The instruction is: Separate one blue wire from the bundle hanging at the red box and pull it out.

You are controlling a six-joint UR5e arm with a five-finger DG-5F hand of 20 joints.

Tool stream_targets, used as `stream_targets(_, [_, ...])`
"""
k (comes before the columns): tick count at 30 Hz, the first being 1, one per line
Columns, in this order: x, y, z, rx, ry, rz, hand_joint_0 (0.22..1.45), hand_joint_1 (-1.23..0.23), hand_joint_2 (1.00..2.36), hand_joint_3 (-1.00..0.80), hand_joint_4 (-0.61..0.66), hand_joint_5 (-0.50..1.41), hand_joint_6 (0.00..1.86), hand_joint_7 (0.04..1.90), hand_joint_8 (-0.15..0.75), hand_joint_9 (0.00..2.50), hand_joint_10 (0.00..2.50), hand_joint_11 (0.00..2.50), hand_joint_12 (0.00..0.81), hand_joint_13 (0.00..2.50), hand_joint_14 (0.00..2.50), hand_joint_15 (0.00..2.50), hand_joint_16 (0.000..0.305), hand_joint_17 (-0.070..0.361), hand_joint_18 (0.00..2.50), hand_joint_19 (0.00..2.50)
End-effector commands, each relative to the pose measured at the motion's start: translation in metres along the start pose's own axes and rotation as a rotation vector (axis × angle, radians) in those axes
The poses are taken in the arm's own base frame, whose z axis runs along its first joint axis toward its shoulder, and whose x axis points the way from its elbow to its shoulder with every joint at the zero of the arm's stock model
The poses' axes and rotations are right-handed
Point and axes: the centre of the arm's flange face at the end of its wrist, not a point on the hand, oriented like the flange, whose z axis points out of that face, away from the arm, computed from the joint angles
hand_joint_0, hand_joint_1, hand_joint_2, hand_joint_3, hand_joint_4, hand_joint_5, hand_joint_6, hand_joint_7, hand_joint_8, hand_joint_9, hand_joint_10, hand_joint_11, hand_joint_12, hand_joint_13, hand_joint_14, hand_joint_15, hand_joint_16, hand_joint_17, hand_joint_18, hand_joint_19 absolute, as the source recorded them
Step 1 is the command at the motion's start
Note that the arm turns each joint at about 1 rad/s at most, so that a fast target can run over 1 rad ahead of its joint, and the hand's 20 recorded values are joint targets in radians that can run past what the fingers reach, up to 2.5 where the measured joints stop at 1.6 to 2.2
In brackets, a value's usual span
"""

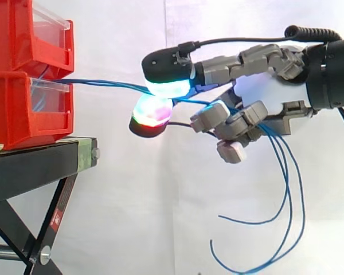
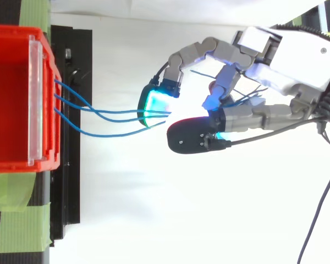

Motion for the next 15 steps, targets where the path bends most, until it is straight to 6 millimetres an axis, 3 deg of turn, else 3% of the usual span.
stream_targets(1, [-0.007, 0.009, 0.003, -0.003, -0.011, -0.012, 0.62, -0.7, 1.02, -0.11, 0.05, -0.17, 0.92, 0.84, 0.339, 1.45, 0.01, 1.54, 0.405, 1.25, 1.18, 1.55, 0.052, 0.117, 1.29, 1.11])
stream_targets(15, [-0.038, 0.039, -0.01, 0.011, -0.068, -0.159, 0.62, -0.69, 1.02, -0.11, 0.05, -0.17, 0.92, 0.84, 0.337, 1.45, 0.01, 1.54, 0.4, 1.25, 1.17, 1.55, 0.053, 0.119, 1.28, 1.1])
